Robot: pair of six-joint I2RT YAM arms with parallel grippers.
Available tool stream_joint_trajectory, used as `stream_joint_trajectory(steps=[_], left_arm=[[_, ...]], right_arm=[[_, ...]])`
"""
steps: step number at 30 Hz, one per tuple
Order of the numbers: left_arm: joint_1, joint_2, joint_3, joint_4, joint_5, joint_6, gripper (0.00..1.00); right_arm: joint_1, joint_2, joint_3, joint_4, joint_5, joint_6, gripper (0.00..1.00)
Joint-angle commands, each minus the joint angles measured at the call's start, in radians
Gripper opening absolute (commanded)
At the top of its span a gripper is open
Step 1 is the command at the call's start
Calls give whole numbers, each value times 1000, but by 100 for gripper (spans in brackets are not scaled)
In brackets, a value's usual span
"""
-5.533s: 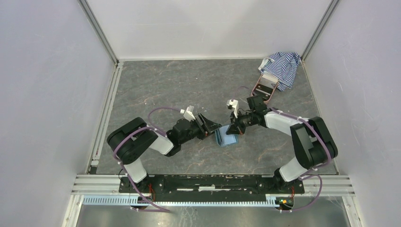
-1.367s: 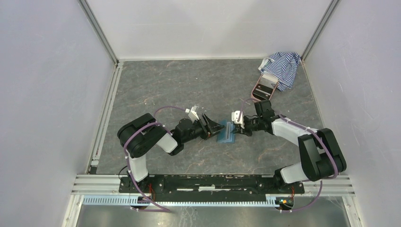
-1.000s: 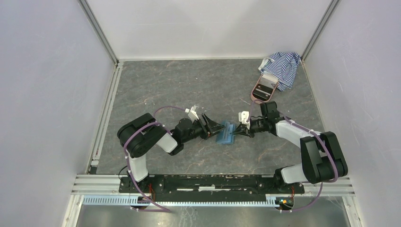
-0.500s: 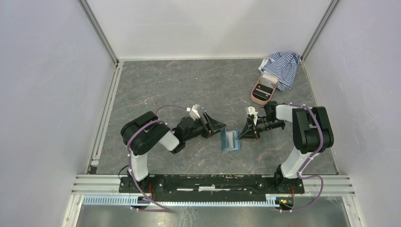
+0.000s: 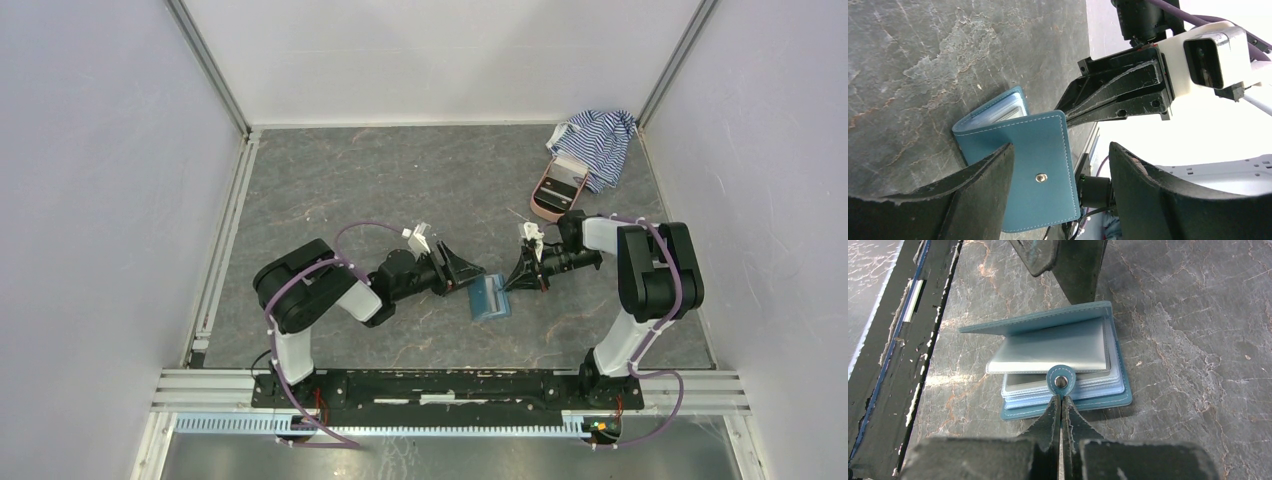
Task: Put the credit cards into the card holder
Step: Close the card holder at the center of the board.
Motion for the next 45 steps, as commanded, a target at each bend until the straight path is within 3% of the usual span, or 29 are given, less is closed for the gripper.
stream_joint_trajectory(steps=[1,23,29,40,45], left_arm=[[-12,-54,23,7,0,-4,75],[-57,159,133,4,-14,-9,75],[-52,158,138,15,-9,-3,75],[-49,168,148,86,21,4,75],[-49,153,153,122,56,34,76]], right_arm=[[-4,6,33,-433,-205,-616,0],[-56,57,35,-433,-254,-545,4],[-114,70,-2,-436,-345,-500,2],[-152,102,-2,-439,-346,-423,2],[-155,36,28,-437,-345,-344,0]])
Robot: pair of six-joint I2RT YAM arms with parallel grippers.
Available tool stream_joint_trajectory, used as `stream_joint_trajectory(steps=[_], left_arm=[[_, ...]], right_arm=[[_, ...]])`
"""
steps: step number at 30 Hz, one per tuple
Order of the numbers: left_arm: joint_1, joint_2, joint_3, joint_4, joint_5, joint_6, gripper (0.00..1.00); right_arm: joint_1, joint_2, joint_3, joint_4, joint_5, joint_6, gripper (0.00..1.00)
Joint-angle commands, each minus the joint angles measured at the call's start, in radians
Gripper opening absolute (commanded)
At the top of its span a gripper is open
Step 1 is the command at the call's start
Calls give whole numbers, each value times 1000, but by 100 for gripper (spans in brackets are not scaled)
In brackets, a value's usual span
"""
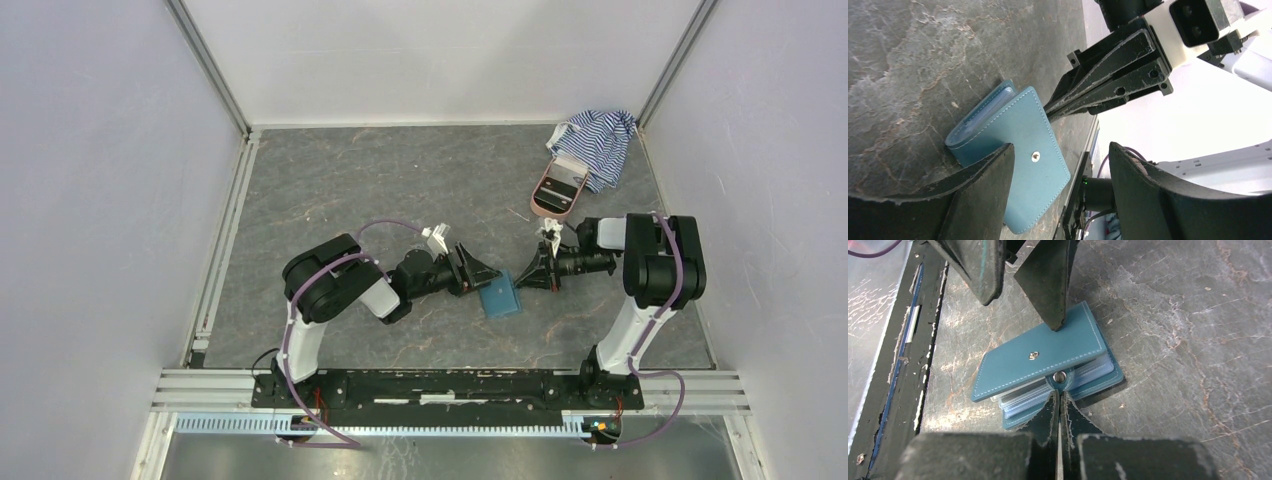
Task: Put the credit cards into the card holder
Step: Close the card holder at the center of the board.
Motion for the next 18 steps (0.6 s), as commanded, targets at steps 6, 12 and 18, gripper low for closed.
stream_joint_trajectory(steps=[6,12,18], left_arm=[[3,-44,17,96,49,67,76],[3,-44,1,92,42,59,73],[3,-22,17,108,49,39,71]], right_arm=[[-5,-103,46,-427,-279,-357,0],[-4,-132,41,-428,-283,-350,0],[-1,-120,32,-430,-285,-333,0]])
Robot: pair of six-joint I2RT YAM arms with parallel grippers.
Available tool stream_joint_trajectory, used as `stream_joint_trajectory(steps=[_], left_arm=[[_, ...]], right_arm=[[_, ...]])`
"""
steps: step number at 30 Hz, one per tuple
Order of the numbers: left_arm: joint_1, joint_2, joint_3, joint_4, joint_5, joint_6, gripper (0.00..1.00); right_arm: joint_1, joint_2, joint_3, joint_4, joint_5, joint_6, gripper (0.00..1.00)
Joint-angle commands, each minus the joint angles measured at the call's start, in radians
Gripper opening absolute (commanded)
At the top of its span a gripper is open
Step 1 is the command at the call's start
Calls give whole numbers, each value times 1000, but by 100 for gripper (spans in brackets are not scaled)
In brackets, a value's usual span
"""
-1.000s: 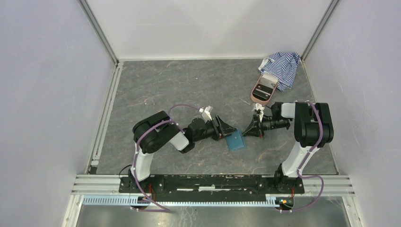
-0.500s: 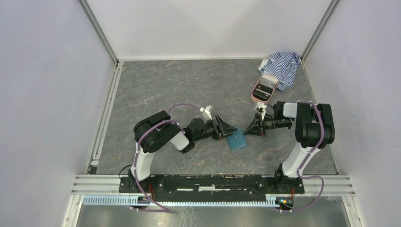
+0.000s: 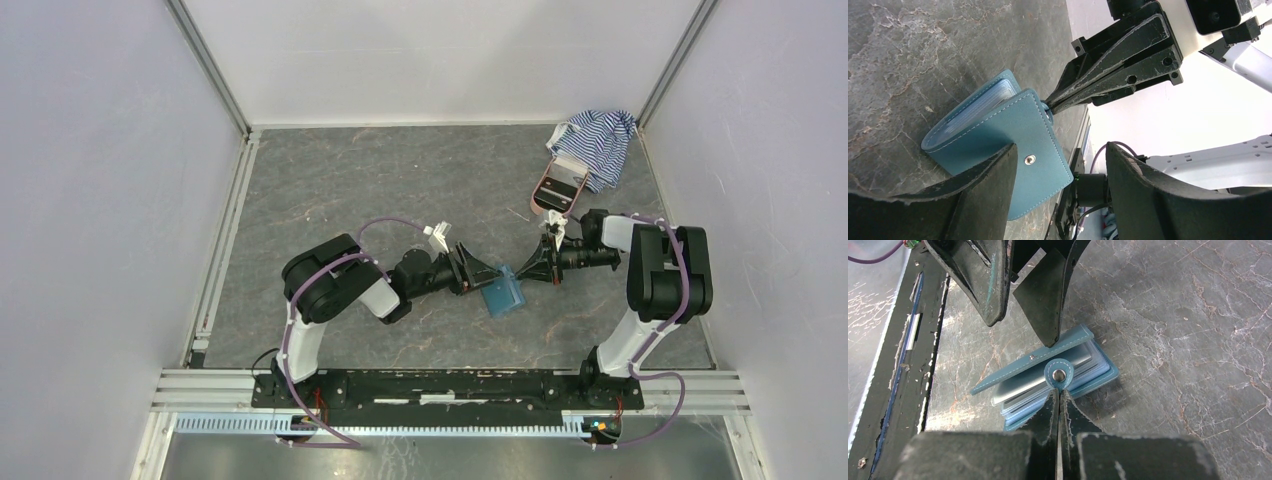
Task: Put the credit cards into the card holder
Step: Close the card holder at the center of the board.
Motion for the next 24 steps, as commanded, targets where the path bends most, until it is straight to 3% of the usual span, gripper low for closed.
stream_joint_trajectory(steps=[1,13,24], left_arm=[[2,-18,23,56,12,38,71],[2,16,41,29,-12,7,67],[2,39,140,-153,11,34,65]], right_arm=[[0,-11,6,-402,-262,-357,0],[1,-15,13,-402,-262,-319,0],[1,-11,14,-402,-262,-304,0]])
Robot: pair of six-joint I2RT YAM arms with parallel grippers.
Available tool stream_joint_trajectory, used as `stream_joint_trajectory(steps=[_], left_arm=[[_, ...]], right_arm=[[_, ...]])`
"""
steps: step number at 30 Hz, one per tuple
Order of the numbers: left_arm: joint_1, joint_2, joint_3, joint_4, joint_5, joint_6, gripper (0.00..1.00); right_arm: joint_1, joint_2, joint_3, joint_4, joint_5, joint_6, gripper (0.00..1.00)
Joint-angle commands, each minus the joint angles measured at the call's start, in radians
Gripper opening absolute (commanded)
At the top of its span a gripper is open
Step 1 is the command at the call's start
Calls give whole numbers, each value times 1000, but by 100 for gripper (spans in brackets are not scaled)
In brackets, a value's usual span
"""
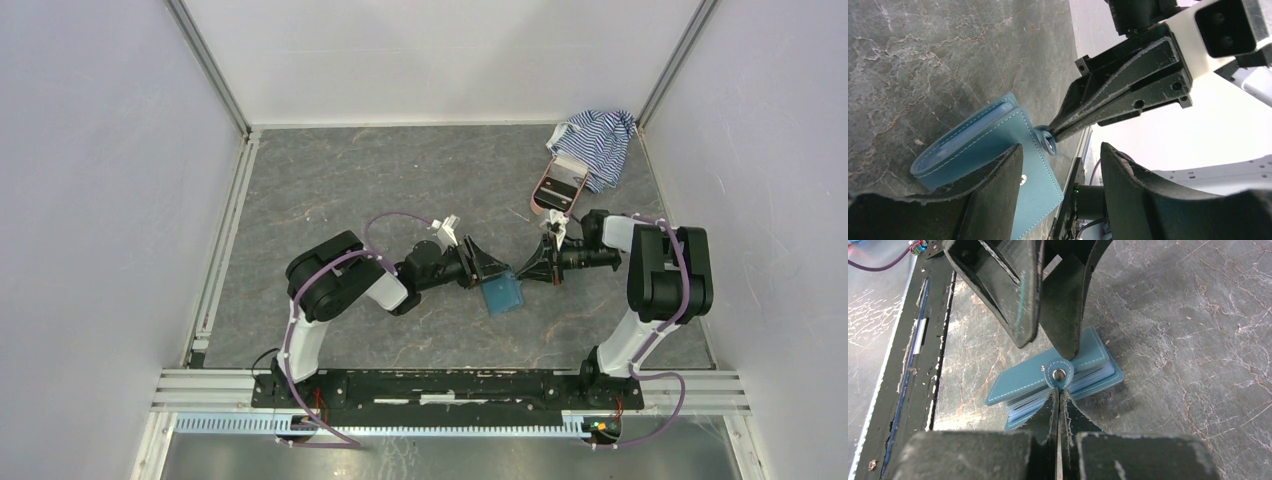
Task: Put the credit cards into the card holder
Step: Close the card holder at the center of the board.
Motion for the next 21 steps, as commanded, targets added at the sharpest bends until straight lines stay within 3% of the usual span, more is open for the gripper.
stream_joint_trajectory(steps=[1,11,17,21], left_arm=[[2,19,49,-78,10,36,65],[2,39,80,-55,30,7,64],[4,21,75,-74,20,16,65],[4,20,62,-69,17,12,65]], right_arm=[[2,-8,12,-388,-254,-320,0],[32,61,24,-384,-251,-315,3],[58,58,24,-383,-243,-327,27],[60,52,29,-383,-234,-319,52]])
